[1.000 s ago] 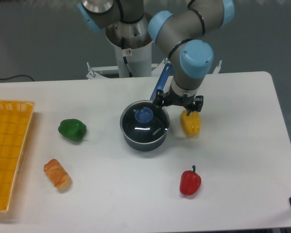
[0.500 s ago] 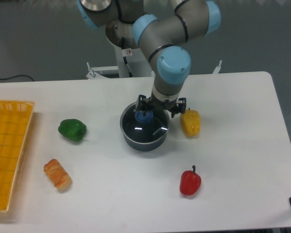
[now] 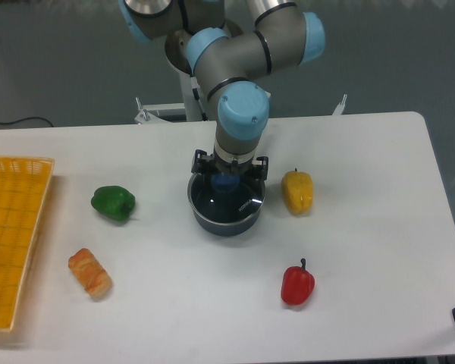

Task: Open the lid
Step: 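Lower the gripper onto the blue lid knob and close on it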

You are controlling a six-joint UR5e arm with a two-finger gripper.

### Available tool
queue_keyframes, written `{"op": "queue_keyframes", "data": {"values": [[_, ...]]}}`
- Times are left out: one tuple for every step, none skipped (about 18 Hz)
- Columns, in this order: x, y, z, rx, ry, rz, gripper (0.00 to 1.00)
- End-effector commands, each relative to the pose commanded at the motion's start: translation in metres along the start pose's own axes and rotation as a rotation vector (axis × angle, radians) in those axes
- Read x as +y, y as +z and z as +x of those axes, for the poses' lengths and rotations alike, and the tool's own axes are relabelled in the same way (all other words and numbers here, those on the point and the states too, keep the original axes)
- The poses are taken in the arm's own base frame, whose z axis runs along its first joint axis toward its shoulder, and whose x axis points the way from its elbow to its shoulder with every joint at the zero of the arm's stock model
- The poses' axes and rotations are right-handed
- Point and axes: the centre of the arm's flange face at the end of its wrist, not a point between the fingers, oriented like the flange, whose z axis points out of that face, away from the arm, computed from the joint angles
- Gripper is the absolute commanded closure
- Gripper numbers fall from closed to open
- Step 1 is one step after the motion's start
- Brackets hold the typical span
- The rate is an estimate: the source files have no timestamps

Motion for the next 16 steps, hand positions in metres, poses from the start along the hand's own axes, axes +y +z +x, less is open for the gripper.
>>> {"op": "queue_keyframes", "data": {"values": [[0.0, 0.0, 0.0, 0.0, 0.0, 0.0, 0.0], [-0.0007, -0.0004, -0.0012, -0.001, -0.001, 0.003, 0.0], [-0.0005, -0.0008, -0.0011, -0.003, -0.001, 0.007, 0.0], [-0.0014, -0.0006, -0.0009, -0.007, 0.001, 0.01, 0.0], [-0.0017, 0.0016, -0.0011, -0.005, 0.0, 0.006, 0.0], [-0.0023, 0.0021, -0.0015, -0.006, 0.0, 0.007, 0.0], [-0.0021, 0.0012, -0.0013, -0.007, 0.002, 0.01, 0.0], [-0.0024, 0.0004, -0.0014, -0.008, 0.004, 0.011, 0.02], [-0.0024, 0.0004, -0.0016, -0.009, 0.004, 0.011, 0.05], [-0.0024, 0.0012, -0.0023, -0.014, 0.004, 0.007, 0.08], [-0.0018, -0.0004, -0.0038, -0.023, 0.004, 0.005, 0.14], [-0.0028, -0.0018, -0.0045, -0.026, 0.005, 0.007, 0.16], [-0.0027, -0.0027, -0.0064, -0.028, 0.004, 0.008, 0.2], [-0.0029, -0.002, -0.0067, -0.028, 0.004, 0.006, 0.22], [-0.0028, -0.002, -0.0069, -0.03, 0.004, 0.005, 0.22], [-0.0034, -0.0019, -0.0072, -0.03, 0.002, 0.005, 0.27]]}}
